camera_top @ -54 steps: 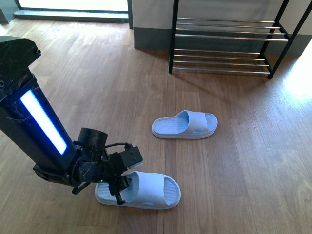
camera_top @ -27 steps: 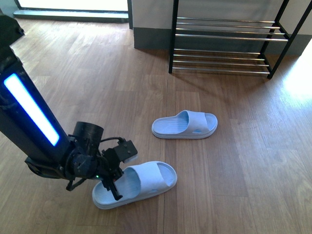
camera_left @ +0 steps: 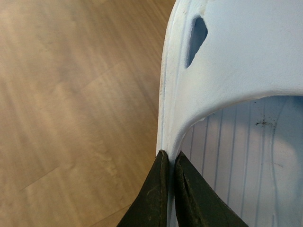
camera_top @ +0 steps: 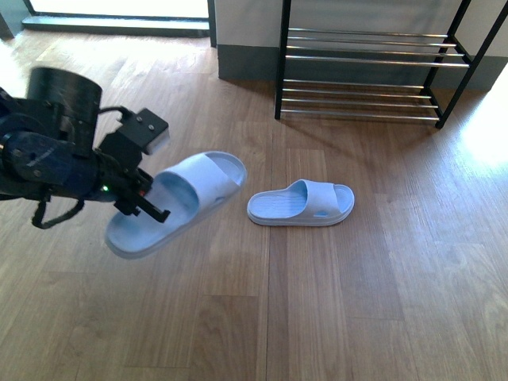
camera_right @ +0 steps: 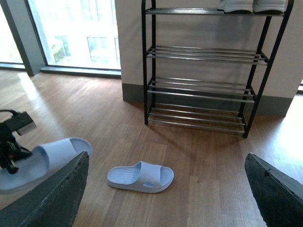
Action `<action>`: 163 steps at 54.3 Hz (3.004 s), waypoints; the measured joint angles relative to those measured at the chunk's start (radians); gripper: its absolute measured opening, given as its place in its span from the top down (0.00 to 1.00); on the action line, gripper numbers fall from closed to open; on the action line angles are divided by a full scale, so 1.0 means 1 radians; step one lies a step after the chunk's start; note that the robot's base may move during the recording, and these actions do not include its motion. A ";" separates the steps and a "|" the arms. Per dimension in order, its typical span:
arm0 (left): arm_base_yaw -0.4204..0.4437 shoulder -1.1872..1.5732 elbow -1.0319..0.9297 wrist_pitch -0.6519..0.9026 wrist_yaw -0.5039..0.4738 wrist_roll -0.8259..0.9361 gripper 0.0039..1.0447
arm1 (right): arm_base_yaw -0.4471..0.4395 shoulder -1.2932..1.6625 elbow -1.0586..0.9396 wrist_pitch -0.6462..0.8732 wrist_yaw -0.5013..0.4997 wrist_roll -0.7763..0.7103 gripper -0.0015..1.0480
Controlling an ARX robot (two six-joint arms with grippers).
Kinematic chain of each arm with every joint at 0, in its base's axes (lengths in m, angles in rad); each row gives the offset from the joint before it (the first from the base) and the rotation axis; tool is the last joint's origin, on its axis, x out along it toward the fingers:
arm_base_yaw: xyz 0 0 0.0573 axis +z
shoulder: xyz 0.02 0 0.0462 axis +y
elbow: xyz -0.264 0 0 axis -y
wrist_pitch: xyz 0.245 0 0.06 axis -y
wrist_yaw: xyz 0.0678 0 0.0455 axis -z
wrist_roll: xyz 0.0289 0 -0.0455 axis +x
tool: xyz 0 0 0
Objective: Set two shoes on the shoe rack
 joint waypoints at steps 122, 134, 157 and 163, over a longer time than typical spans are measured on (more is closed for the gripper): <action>0.145 -1.658 -1.048 0.024 -0.554 -0.439 0.98 | 0.000 0.000 0.000 0.000 0.000 0.000 0.09; 0.145 -1.658 -1.048 0.024 -0.555 -0.439 0.98 | 0.000 0.000 0.000 0.000 0.000 0.000 0.09; 0.145 -1.657 -1.048 0.024 -0.552 -0.439 0.98 | 0.000 0.000 0.000 0.000 0.000 0.000 0.09; 0.146 -1.657 -1.048 0.024 -0.552 -0.439 0.98 | 0.010 0.037 0.019 -0.067 0.065 0.002 0.09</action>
